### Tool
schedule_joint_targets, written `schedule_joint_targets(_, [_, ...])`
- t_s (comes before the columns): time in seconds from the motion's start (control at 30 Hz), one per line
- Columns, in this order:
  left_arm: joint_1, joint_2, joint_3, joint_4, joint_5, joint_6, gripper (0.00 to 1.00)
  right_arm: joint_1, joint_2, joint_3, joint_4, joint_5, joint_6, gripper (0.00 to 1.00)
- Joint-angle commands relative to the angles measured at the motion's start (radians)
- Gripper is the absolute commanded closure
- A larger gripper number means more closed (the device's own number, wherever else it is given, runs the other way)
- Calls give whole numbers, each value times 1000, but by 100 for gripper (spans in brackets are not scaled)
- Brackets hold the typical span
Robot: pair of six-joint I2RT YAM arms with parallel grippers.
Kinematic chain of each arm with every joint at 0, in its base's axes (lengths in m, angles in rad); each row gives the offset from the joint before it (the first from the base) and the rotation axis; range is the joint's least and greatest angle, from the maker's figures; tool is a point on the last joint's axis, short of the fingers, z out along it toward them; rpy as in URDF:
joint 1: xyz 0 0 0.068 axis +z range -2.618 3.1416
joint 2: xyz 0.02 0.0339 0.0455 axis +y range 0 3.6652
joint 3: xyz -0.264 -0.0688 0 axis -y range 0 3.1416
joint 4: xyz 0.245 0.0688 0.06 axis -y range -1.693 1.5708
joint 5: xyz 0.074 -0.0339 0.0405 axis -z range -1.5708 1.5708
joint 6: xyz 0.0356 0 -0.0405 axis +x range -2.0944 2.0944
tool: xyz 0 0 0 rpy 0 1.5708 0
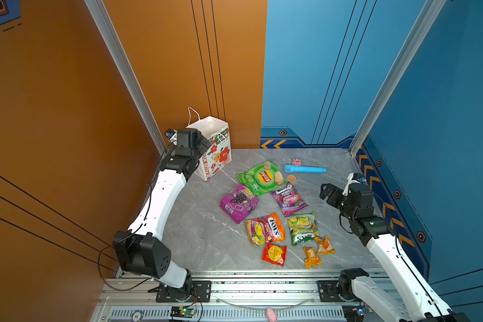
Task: Place the snacks into the paper bag
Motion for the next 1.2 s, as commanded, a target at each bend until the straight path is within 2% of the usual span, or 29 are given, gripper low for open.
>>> schedule_joint_targets(0.0, [25, 86, 107, -93, -24, -57, 0, 23, 11, 36, -71, 9, -18, 0])
schedule_joint_targets(0.03, [33, 109, 129, -99, -21, -70, 1, 26, 13, 36, -75, 3, -17, 0])
schedule_joint_targets(0.13, [5, 134, 151, -88, -123, -74, 0, 29, 14, 30, -88, -7, -13, 0])
schedule_joint_targets(0.23, [-9, 162, 185, -89, -128, -68, 5, 32, 11, 22, -102, -9, -8, 0])
schedule_joint_targets(0.4, [-20, 184, 146, -72, -54, -166, 10, 31, 11, 0, -85, -24, 4, 0])
schedule_joint_targets(0.53, [-7, 151, -28, 182, 21, -241, 11, 33, 17, -1, -84, -40, 10, 0])
schedule_joint_targets(0.6, [13, 155, -62, 262, 73, -268, 12, 37, 17, -4, -87, -41, 7, 0])
schedule_joint_targets(0.73, [66, 161, -60, 354, 136, -257, 11, 45, 18, -17, -91, -40, -4, 0])
schedule_joint_targets(0.83, [82, 143, -123, 454, 147, -259, 10, 53, 16, -28, -90, -42, -7, 0])
schedule_joint_targets(0.9, [89, 154, -106, 426, 183, -250, 11, 60, 17, -36, -84, -45, -7, 0])
schedule_joint_targets(1.03, [110, 144, -187, 556, 242, -298, 11, 67, 33, -42, -75, -52, -4, 0])
schedule_joint_targets(1.17, [139, 138, -194, 593, 273, -312, 8, 68, 49, -35, -80, -69, -4, 0])
